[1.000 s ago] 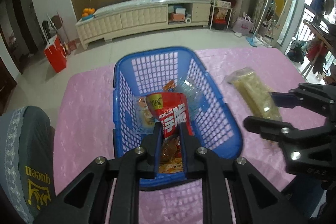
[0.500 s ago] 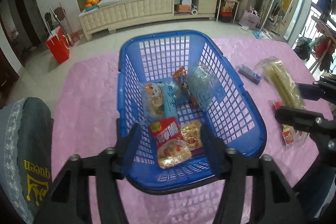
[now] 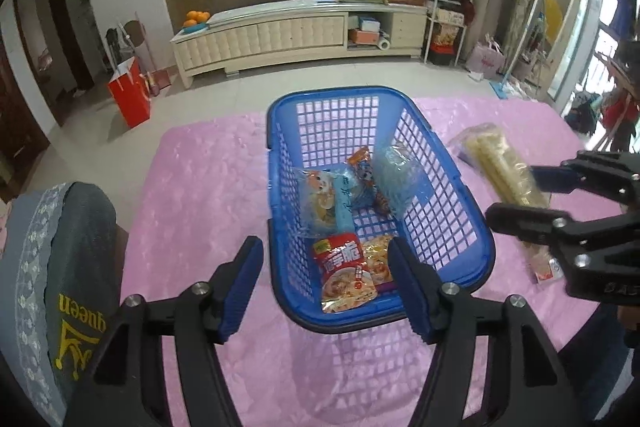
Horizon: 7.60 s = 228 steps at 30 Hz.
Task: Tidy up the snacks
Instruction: 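Lower the cracker pack into the basket and open the right gripper, then move both grippers back toward the remaining snacks, then grasp the red-silver bag with the right gripper and lift it, then grasp the blue gum tube with the left gripper while the right holds the red-silver bag up, then carry the gum tube and red-silver bag over the basket and open the left gripper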
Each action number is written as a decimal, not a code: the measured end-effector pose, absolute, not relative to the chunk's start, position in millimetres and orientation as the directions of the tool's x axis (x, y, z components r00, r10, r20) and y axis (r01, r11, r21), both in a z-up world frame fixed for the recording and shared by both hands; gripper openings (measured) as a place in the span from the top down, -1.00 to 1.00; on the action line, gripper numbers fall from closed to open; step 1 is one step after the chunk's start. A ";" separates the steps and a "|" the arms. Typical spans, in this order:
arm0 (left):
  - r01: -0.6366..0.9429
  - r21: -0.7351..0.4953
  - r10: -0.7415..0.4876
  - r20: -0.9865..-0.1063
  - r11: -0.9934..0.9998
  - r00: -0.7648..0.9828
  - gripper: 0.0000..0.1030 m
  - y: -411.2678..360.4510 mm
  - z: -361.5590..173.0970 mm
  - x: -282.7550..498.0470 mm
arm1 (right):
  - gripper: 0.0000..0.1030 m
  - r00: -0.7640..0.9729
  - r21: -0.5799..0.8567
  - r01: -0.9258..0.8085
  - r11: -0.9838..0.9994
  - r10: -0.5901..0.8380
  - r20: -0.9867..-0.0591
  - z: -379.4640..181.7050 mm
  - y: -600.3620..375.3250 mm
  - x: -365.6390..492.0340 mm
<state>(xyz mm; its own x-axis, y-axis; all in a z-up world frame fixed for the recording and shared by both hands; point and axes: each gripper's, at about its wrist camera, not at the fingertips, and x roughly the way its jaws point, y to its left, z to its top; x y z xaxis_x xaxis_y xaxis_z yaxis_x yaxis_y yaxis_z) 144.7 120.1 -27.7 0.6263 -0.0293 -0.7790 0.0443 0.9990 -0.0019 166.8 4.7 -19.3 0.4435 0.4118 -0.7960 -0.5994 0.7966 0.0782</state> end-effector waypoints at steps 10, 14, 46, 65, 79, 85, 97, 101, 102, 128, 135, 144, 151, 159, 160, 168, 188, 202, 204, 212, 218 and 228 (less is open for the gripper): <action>0.006 -0.022 -0.021 -0.787 1.000 0.616 -0.22 142.9 -36.3 148.8 | 0.01 0.409 0.042 -0.602 0.797 0.353 -0.841 -49.6 32.8 191.8; 0.000 -0.027 -0.021 -0.792 1.000 0.610 -0.22 144.5 -42.5 150.6 | 0.01 0.396 0.026 -0.606 0.795 0.330 -0.857 -60.2 38.0 194.7; 0.197 -0.018 -0.148 -0.729 0.980 0.669 -0.37 15.2 12.4 118.6 | -0.68 0.577 -0.014 -0.375 0.927 0.221 -0.786 8.4 -125.6 145.2; 0.281 -0.032 -0.182 -0.829 0.959 0.529 -0.50 -97.2 -70.0 144.8 | -0.93 0.386 0.164 -0.235 0.958 0.247 -0.889 -95.2 -223.4 160.5; 0.315 -0.001 -0.136 -0.903 0.949 0.407 -0.50 -115.1 -136.9 173.8 | -0.93 0.240 0.243 -0.136 0.960 0.270 -0.932 -172.3 -239.2 204.2; 0.308 -0.021 -0.145 -0.912 0.951 0.385 -0.50 -111.9 -148.6 189.1 | -0.93 0.228 0.182 -0.128 0.975 0.208 -0.951 -180.4 -229.1 219.2; 0.331 -0.011 -0.137 -0.922 0.944 0.362 -0.50 -103.6 -165.3 193.2 | -0.44 0.295 -0.020 -0.177 0.984 0.033 -0.955 -184.7 -196.3 215.7; 0.353 -0.018 -0.151 -0.923 0.935 0.353 -0.50 -106.2 -170.1 188.2 | -0.21 0.299 -0.023 -0.200 0.980 0.039 -0.954 -183.5 -187.5 209.0; 0.358 -0.017 -0.152 -0.923 0.933 0.352 -0.50 -107.1 -171.3 187.2 | -0.11 0.299 -0.024 -0.203 0.979 0.038 -0.954 -182.6 -186.3 206.6; 0.226 -0.116 -0.196 -0.907 0.967 0.372 -0.50 -121.4 -138.6 227.1 | 0.43 0.328 0.157 -0.222 0.962 0.225 -0.917 -155.5 -242.7 192.8; 0.152 -0.145 -0.192 -0.913 0.978 0.360 -0.50 -129.6 -132.2 266.8 | 0.43 0.380 0.219 -0.197 0.956 0.280 -0.882 -131.6 -275.4 213.5; 0.101 -0.132 -0.161 -0.913 0.986 0.376 -0.50 -148.0 -125.6 319.8 | 0.43 0.423 0.201 -0.216 0.956 0.277 -0.863 -110.0 -286.0 257.7; 0.055 -0.101 -0.114 -0.921 0.993 0.374 -0.50 -155.2 -131.1 359.4 | 0.43 0.422 0.182 -0.251 0.951 0.277 -0.863 -114.1 -272.8 289.2; -0.011 -0.108 -0.100 -0.945 0.994 0.312 -0.50 -151.8 -164.4 394.8 | 0.42 0.383 0.179 -0.272 0.945 0.277 -0.881 -133.4 -263.4 313.8; -0.017 -0.106 -0.095 -0.945 0.994 0.313 -0.50 -151.6 -167.7 398.2 | 0.42 0.381 0.177 -0.273 0.946 0.275 -0.883 -135.7 -263.0 315.4; 0.034 -0.091 -0.097 -0.957 0.995 0.274 -0.21 -166.0 -190.8 409.5 | 0.42 0.364 0.198 -0.261 0.945 0.286 -0.886 -146.4 -264.7 316.6; 0.246 -0.147 -0.216 -0.934 0.958 0.284 0.42 -163.7 -169.9 291.5 | 0.43 0.326 0.236 -0.211 0.949 0.296 -0.898 -148.9 -259.5 253.6; 0.355 -0.130 -0.276 -0.873 0.926 0.402 0.44 -138.7 -107.0 195.4 | 0.43 0.378 0.229 -0.228 0.946 0.303 -0.875 -102.9 -223.8 181.2; 0.354 -0.133 -0.287 -0.857 0.926 0.429 0.44 -133.7 -92.9 187.2 | 0.43 0.393 0.224 -0.246 0.943 0.309 -0.866 -91.2 -216.0 171.8; 0.319 -0.144 -0.302 -0.793 0.937 0.529 0.44 -84.0 -38.6 152.0 | 0.43 0.458 0.202 -0.322 0.925 0.339 -0.822 -43.9 -176.3 149.3; 0.274 -0.132 -0.274 -0.763 0.953 0.586 0.44 -44.6 -13.3 143.5 | 0.43 0.484 0.191 -0.386 0.902 0.374 -0.791 -17.7 -141.9 150.6; 0.178 -0.116 -0.203 -0.750 0.977 0.629 0.44 30.2 5.8 143.2 | 0.43 0.460 0.194 -0.489 0.850 0.441 -0.771 -2.7 -68.2 172.0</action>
